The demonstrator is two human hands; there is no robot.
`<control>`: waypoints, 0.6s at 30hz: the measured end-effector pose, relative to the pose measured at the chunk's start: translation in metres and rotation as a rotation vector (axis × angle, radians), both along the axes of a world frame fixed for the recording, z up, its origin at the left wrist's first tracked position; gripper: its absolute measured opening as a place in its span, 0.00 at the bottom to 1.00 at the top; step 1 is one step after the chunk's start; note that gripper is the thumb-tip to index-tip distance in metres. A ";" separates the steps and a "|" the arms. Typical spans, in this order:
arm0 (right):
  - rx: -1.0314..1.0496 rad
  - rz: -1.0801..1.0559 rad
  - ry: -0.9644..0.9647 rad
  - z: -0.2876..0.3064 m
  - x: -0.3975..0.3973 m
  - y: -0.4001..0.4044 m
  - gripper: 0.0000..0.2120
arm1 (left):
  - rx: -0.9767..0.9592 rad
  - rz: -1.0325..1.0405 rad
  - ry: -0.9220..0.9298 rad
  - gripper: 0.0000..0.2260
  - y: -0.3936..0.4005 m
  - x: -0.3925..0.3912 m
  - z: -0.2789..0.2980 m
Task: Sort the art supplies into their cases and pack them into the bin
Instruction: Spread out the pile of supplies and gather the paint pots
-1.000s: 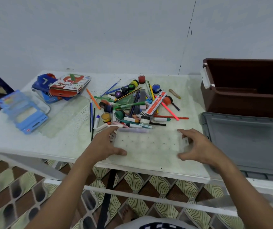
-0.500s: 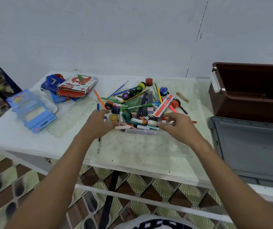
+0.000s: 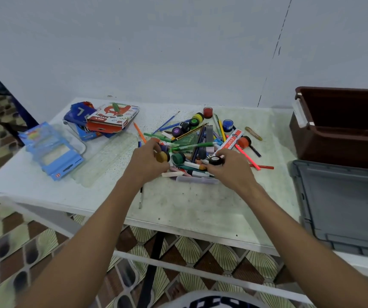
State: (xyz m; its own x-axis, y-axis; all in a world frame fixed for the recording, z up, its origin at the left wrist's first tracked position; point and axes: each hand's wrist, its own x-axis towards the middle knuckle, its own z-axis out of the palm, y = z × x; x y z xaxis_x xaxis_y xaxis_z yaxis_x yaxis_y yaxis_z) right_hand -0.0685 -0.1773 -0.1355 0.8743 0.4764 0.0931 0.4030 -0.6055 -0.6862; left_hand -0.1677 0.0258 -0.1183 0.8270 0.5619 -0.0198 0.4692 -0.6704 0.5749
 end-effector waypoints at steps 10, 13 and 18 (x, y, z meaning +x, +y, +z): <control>0.113 0.297 -0.013 -0.006 -0.043 -0.008 0.15 | -0.128 -0.125 -0.194 0.12 -0.050 -0.032 -0.014; 0.071 0.297 -0.013 -0.015 -0.045 -0.006 0.20 | -0.067 -0.152 -0.214 0.12 -0.053 -0.035 -0.025; 0.067 0.272 -0.010 -0.022 -0.048 0.000 0.19 | 0.133 -0.190 -0.169 0.14 -0.049 -0.034 -0.043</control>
State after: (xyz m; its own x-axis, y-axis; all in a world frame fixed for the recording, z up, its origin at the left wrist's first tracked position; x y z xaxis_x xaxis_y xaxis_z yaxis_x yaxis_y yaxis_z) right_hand -0.1165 -0.1776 -0.1578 0.7137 0.6862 0.1405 0.5518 -0.4273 -0.7162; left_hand -0.2012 -0.0227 -0.1611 0.9029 0.3853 0.1905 0.2335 -0.8117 0.5354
